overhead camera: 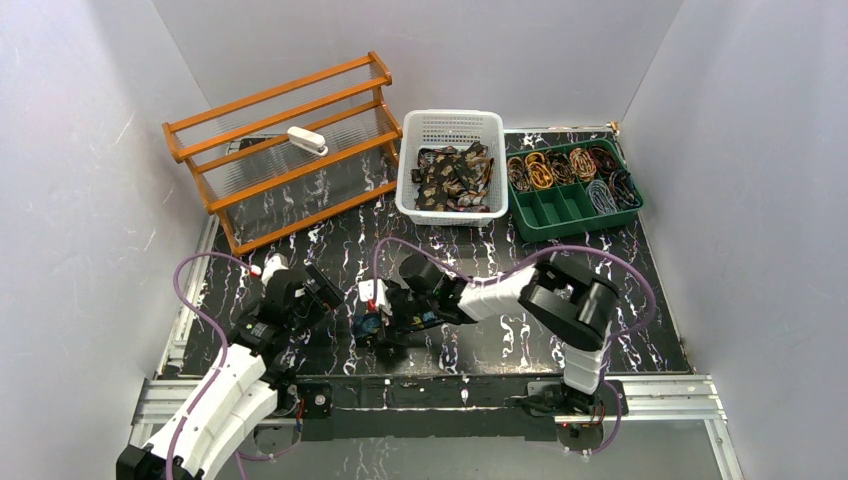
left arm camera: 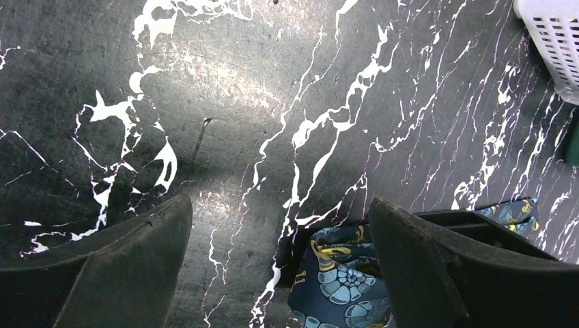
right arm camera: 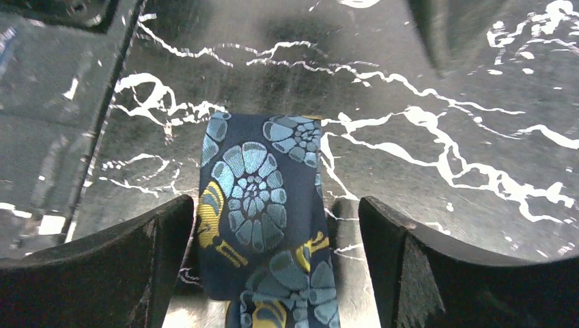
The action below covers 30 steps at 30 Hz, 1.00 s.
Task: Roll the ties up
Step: Roll the tie at the center of the board.
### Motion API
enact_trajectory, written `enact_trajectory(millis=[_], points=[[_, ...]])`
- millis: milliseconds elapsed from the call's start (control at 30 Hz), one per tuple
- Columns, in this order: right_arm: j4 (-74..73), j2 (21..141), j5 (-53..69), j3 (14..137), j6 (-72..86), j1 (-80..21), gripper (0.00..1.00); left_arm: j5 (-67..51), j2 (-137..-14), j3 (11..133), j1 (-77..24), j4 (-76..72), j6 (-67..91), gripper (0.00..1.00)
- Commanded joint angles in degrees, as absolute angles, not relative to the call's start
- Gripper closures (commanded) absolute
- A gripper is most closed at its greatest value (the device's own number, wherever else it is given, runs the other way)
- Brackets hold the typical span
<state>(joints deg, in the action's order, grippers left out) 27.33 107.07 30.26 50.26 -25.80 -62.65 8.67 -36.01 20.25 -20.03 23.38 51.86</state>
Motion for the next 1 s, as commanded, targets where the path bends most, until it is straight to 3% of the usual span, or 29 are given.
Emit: enact_trajectory(millis=[0,167,267,400,533,967], points=[[30.10,97.44,25.50,49.06,-19.79,-62.67,0.01,8.14,-33.78,19.37,-19.79,23.99,52.69,0.02],[34.55,86.69,14.14,42.55,-2.66,-62.67,0.01,7.40,-33.77,19.94,-19.84,24.11,52.22,0.02],[23.13,82.53,2.07,43.78,14.90,-62.07,0.01,5.73,-33.75,19.66,-19.78,23.95,52.07,0.02],[8.30,84.41,5.84,46.56,31.76,-60.30,0.02,2.15,-33.13,17.97,-19.79,22.21,52.81,0.02],[9.11,85.51,5.93,43.35,43.03,-60.27,0.16,0.00,-32.11,16.70,-19.80,21.90,53.52,0.02],[15.14,94.23,14.10,46.24,48.52,-60.29,0.35,-4.47,-28.60,11.53,-20.31,19.26,54.87,0.02]])
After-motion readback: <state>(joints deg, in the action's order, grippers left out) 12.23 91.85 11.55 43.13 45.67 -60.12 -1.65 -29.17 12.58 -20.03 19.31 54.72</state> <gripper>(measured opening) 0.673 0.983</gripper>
